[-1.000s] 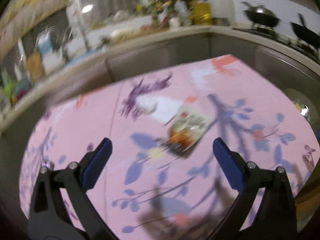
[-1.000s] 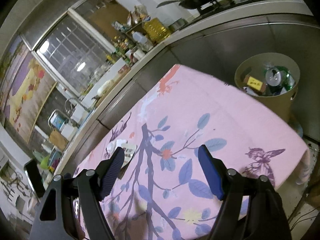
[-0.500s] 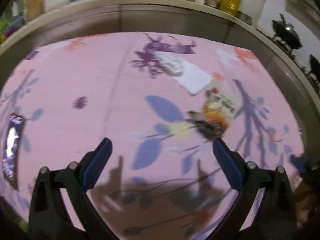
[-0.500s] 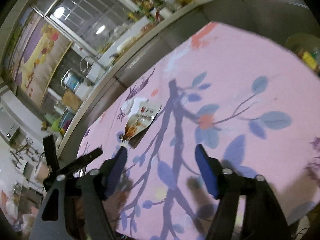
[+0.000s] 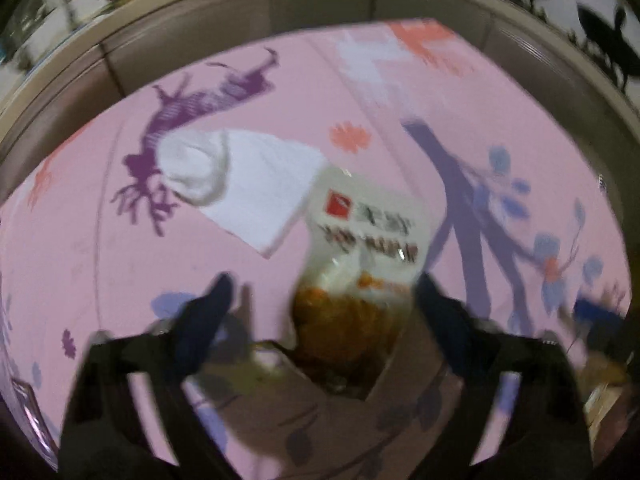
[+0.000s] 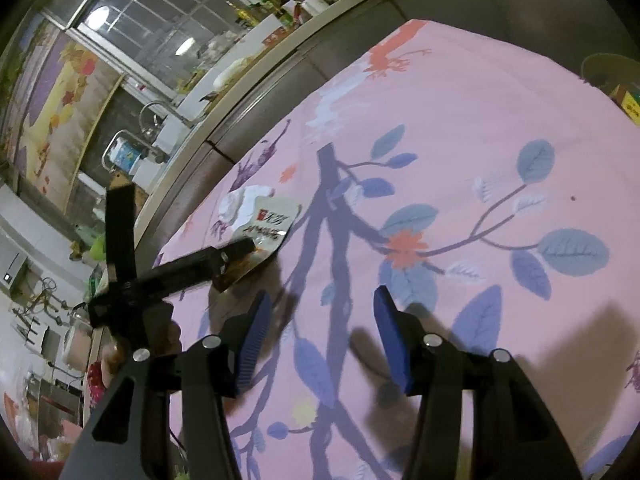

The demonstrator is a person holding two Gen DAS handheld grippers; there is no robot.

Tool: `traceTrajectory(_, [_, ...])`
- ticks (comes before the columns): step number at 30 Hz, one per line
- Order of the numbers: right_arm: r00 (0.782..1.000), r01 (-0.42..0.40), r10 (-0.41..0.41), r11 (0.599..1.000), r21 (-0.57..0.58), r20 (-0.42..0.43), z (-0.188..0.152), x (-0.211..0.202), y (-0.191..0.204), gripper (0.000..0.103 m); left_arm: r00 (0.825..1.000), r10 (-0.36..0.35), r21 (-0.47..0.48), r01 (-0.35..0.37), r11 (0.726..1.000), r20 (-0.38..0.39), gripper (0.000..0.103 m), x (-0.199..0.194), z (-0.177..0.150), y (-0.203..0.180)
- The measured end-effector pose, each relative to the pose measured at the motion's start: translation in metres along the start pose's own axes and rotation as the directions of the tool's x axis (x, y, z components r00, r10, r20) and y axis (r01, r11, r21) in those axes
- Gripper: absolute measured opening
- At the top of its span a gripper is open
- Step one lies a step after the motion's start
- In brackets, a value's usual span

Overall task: Collect trash
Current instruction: 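Grasp the orange snack packet with the left gripper, then grasp the white tissue with the right gripper while the left holds the packet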

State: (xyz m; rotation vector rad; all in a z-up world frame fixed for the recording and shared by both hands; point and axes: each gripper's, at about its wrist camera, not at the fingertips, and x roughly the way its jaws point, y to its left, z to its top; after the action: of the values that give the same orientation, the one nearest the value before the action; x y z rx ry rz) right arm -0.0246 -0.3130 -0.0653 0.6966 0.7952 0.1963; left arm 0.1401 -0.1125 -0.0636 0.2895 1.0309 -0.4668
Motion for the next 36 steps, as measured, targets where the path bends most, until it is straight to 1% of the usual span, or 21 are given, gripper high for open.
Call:
traceTrajectory(1, [1.0,0.003,-0.003,1.0,-0.002,0.0,0.003,0.002,0.001,0.051,1.0,-0.011,0.013,0.011,1.0,-0.002,0.054,0.001,-0.004,-0.002])
traceTrajectory(3, [1.0,0.006,-0.006,1.0,-0.019,0.001,0.013,0.007,0.005,0.051,0.999,-0.015,-0.005,0.015,1.0,0.045,0.042,-0.01,-0.013,0.003])
traceTrajectory(4, [1.0,0.004,-0.004,0.999,-0.036,0.001,0.019,0.012,0.01,0.051,0.998,-0.018,-0.018,0.019,1.0,0.06,0.025,-0.016,-0.016,0.007])
traceTrajectory(5, [1.0,0.0,0.0,0.999,-0.053,0.002,0.024,0.016,0.015,0.051,0.997,-0.023,-0.047,0.027,0.999,0.077,0.02,-0.023,-0.02,0.015])
traceTrajectory(7, [1.0,-0.006,0.007,0.994,-0.106,0.002,0.038,0.03,0.031,0.051,0.99,-0.044,-0.126,0.062,0.99,0.137,0.019,-0.042,-0.033,0.038])
traceTrajectory(10, [0.999,-0.034,0.029,0.977,-0.209,-0.024,0.059,0.062,0.063,0.051,0.98,-0.056,-0.226,0.099,0.969,0.19,0.018,-0.063,-0.057,0.07])
traceTrajectory(14, [0.995,-0.069,0.041,0.938,-0.34,-0.089,0.076,0.118,0.1,0.051,0.981,-0.043,-0.308,0.1,0.946,0.188,0.017,-0.075,-0.08,0.096])
traceTrajectory(15, [0.996,-0.052,0.019,0.92,-0.389,-0.089,0.079,0.135,0.111,0.051,0.981,-0.047,-0.325,0.108,0.94,0.189,0.017,-0.078,-0.086,0.101])
traceTrajectory(18, [0.996,-0.01,-0.033,0.889,-0.458,-0.086,0.087,0.172,0.13,0.053,0.98,-0.046,-0.364,0.116,0.924,0.195,0.016,-0.088,-0.099,0.112])
traceTrajectory(20, [0.994,-0.002,-0.052,0.873,-0.487,-0.098,0.089,0.192,0.142,0.06,0.98,-0.041,-0.379,0.115,0.918,0.197,0.016,-0.092,-0.104,0.114])
traceTrajectory(21, [0.992,-0.006,-0.061,0.851,-0.525,-0.11,0.088,0.203,0.153,0.067,0.979,-0.04,-0.385,0.116,0.916,0.199,0.016,-0.094,-0.106,0.116])
traceTrajectory(22, [0.99,-0.012,-0.069,0.825,-0.565,-0.123,0.086,0.212,0.162,0.071,0.978,-0.038,-0.389,0.116,0.914,0.203,0.016,-0.097,-0.108,0.116])
traceTrajectory(24, [0.981,-0.003,-0.12,0.769,-0.639,-0.149,0.078,0.228,0.173,0.071,0.978,-0.036,-0.392,0.117,0.913,0.207,0.016,-0.098,-0.11,0.119])
traceTrajectory(25, [0.972,0.028,-0.178,0.737,-0.676,-0.154,0.072,0.235,0.177,0.071,0.978,-0.036,-0.393,0.117,0.912,0.208,0.016,-0.099,-0.109,0.119])
traceTrajectory(26, [0.966,0.039,-0.204,0.725,-0.688,-0.16,0.069,0.238,0.177,0.068,0.977,-0.037,-0.393,0.118,0.912,0.209,0.016,-0.1,-0.11,0.12])
traceTrajectory(27, [0.964,0.048,-0.217,0.714,-0.699,-0.156,0.064,0.237,0.176,0.051,0.977,-0.038,-0.39,0.119,0.913,0.21,0.016,-0.101,-0.109,0.118])
traceTrajectory(28, [0.966,0.047,-0.211,0.707,-0.705,-0.148,0.061,0.231,0.174,0.017,0.977,-0.039,-0.386,0.12,0.915,0.21,0.016,-0.102,-0.108,0.116])
traceTrajectory(29, [0.965,0.029,-0.2,0.719,-0.694,-0.167,0.06,0.227,0.169,0.006,0.977,-0.042,-0.376,0.121,0.919,0.21,0.016,-0.102,-0.106,0.112])
traceTrajectory(30, [0.969,0.01,-0.172,0.75,-0.661,-0.18,0.059,0.217,0.159,0.0,0.977,-0.046,-0.366,0.121,0.923,0.208,0.016,-0.102,-0.103,0.108])
traceTrajectory(33, [0.981,0.005,-0.122,0.79,-0.614,-0.15,0.059,0.179,0.132,0.0,0.978,-0.061,-0.32,0.124,0.939,0.2,0.016,-0.098,-0.092,0.09])
traceTrajectory(36, [0.991,0.002,-0.073,0.843,-0.538,-0.111,0.059,0.129,0.098,0.0,0.977,-0.091,-0.268,0.143,0.953,0.194,0.016,-0.095,-0.079,0.064])
